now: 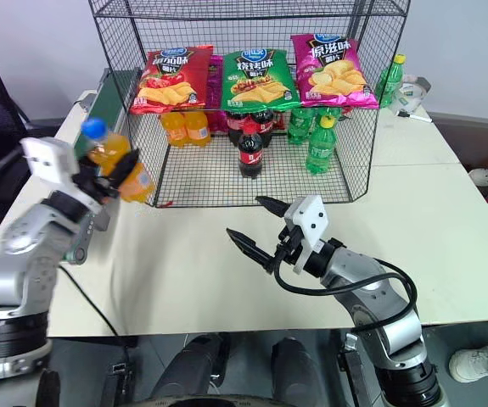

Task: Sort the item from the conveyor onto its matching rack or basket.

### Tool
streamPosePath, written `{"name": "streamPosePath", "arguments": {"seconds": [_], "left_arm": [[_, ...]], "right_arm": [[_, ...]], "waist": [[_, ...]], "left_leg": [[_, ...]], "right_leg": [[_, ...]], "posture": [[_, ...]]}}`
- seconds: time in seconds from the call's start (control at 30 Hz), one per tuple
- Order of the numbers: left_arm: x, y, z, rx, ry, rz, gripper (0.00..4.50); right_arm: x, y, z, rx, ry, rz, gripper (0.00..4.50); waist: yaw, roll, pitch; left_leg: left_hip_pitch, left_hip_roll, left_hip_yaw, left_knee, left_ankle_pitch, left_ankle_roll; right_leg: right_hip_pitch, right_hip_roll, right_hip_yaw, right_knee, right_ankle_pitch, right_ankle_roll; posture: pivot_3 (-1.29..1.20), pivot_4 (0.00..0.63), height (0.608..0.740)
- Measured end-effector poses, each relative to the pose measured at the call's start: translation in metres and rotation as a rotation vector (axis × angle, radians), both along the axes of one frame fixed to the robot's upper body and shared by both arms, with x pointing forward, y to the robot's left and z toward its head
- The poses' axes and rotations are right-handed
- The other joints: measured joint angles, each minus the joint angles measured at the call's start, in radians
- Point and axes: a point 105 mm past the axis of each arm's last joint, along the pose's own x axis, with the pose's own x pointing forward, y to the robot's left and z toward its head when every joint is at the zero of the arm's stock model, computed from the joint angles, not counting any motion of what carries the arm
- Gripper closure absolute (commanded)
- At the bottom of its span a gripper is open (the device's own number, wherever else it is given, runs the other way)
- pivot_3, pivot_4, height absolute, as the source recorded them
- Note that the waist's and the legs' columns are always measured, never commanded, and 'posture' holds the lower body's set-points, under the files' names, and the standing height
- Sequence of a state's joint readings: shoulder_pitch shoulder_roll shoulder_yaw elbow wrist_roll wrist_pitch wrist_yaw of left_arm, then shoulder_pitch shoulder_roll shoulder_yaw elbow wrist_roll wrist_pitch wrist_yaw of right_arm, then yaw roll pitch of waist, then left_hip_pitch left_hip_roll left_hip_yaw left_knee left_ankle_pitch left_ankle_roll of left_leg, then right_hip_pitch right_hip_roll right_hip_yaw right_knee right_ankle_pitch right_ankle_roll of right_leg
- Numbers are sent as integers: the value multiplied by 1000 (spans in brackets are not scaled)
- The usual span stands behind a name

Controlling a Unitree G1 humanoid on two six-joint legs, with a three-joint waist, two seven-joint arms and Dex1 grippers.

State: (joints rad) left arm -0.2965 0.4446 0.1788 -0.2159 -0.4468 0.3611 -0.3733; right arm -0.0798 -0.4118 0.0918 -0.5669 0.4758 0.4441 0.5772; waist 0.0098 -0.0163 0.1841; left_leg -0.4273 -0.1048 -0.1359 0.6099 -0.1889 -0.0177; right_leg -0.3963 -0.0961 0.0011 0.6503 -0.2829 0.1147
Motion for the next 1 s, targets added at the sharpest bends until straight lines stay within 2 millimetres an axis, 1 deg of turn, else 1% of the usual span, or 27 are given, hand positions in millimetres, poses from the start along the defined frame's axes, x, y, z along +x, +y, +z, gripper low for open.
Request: {"name": "streamPosePath", "arguments": {"seconds": [0.03,0.1,0.17,0.23,0.37,0.5,0.57,0.73,0.87,0.93,1.0], "left_arm": [[5,-2,-5,17,7,8,2014],[25,-9,-13,-5,12,41,2014],[35,-14,-19,-2,9,49,2014],[50,-25,-25,-11,4,46,2014],[70,-38,-36,-49,10,46,2014],[87,-49,-43,-62,6,50,2014],[94,-51,-46,-66,2,64,2014],[103,-46,-55,-67,18,136,2014],[103,-45,-71,-65,54,162,2014],[103,-46,-70,-65,47,161,2014],[104,-47,-70,-67,53,154,952]], "right_arm": [[1,-1,-1,-2,2,-10,0],[2,-5,-2,-7,5,-40,0],[3,-8,-2,-13,1,-61,0],[4,-13,-3,-26,-5,-86,0],[4,-18,-3,-35,-10,-108,0],[3,-17,-3,-37,-13,-108,0],[3,-17,-3,-36,-14,-110,0],[3,-17,-1,-33,-19,-117,0],[3,-17,-1,-29,-21,-121,0],[3,-17,0,-28,-23,-121,0],[4,-16,1,-26,-25,-118,0]], "waist": [[1,0,0],[9,0,0],[7,0,0],[6,-1,0],[2,-1,0],[1,-1,0],[2,-1,0],[2,-1,0],[2,-1,0],[2,-1,0],[2,-1,0]], "left_leg": [[0,0,0,0,0,0],[0,0,-1,1,0,0],[0,-1,-1,1,0,0],[-1,-2,-1,2,0,0],[-1,-2,-1,1,0,0],[-1,-1,-1,1,0,0],[-1,-2,-1,2,0,0],[-1,-2,0,2,0,0],[-1,-2,0,2,0,0],[-1,-2,0,3,0,0],[0,-2,0,3,0,0]], "right_leg": [[0,0,0,0,0,0],[0,0,-2,0,0,0],[1,-1,-1,-1,0,0],[1,-1,-1,-1,0,1],[1,-1,-1,0,0,1],[0,0,-2,1,0,1],[1,0,-2,1,0,1],[1,1,-2,1,1,2],[1,1,-2,2,1,2],[1,1,-2,2,1,2],[1,1,-2,3,1,2]], "posture": [[0,150,740],[0,150,740],[0,150,740],[0,150,740],[0,150,740],[0,150,740],[0,150,740],[0,150,740],[0,150,740],[0,150,740],[0,150,740]]}}
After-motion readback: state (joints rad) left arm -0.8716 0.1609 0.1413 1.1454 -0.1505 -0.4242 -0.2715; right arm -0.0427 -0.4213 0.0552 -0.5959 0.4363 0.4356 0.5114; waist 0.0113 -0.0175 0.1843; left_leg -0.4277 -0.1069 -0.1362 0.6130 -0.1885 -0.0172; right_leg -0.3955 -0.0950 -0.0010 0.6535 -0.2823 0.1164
